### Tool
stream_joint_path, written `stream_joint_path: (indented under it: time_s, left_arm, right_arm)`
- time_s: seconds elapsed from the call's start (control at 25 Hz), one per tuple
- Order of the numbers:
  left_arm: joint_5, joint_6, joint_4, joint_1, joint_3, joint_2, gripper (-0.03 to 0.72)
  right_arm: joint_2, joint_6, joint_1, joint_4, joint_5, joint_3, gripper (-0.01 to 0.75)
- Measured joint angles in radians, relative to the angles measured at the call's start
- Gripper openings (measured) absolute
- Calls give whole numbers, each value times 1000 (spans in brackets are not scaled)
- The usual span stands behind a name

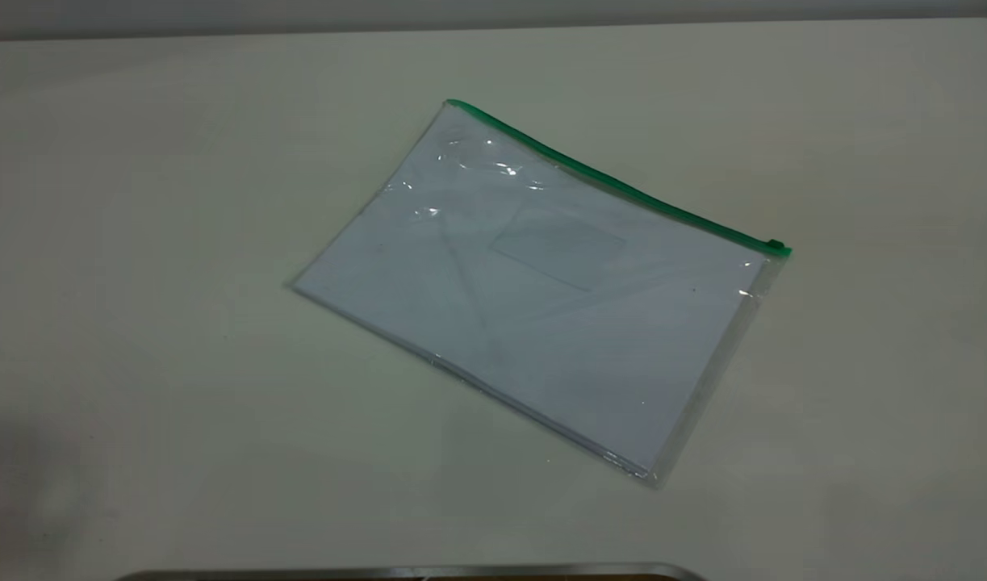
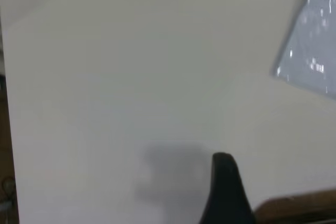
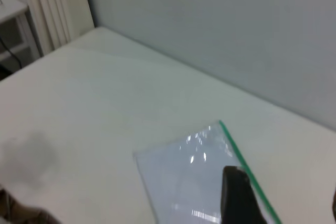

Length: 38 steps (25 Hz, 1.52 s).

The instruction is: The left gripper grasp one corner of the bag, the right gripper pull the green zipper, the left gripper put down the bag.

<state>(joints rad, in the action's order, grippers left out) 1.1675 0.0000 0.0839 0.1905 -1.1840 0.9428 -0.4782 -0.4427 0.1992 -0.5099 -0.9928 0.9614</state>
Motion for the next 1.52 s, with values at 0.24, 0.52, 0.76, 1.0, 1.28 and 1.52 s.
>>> stream_joint_path:
  time_s: [0.24,0.52,0.76,1.0,1.28,1.52]
  left_arm:
    - [0,6,0,0,247,-378,587]
    - [0,24,0,0,368,-686,587]
    - [0,29,0,0,451,-837,587]
    - [0,31,-46,0,490,-907,587]
    - [0,37,-138,0,601,-910,587]
    - [0,38,-139,0,650,-910,587]
  right_arm:
    - [107,57,0,27,-85,-41,464]
    - [205,65,0,67,-127,-202,464]
    - [325,66,0,132,-128,-317,464]
    - [444,78,0,199,-128,-404,464]
    - [494,142,0,294,-124,-458,464]
    - [494,243,0,432,-128,-475,464]
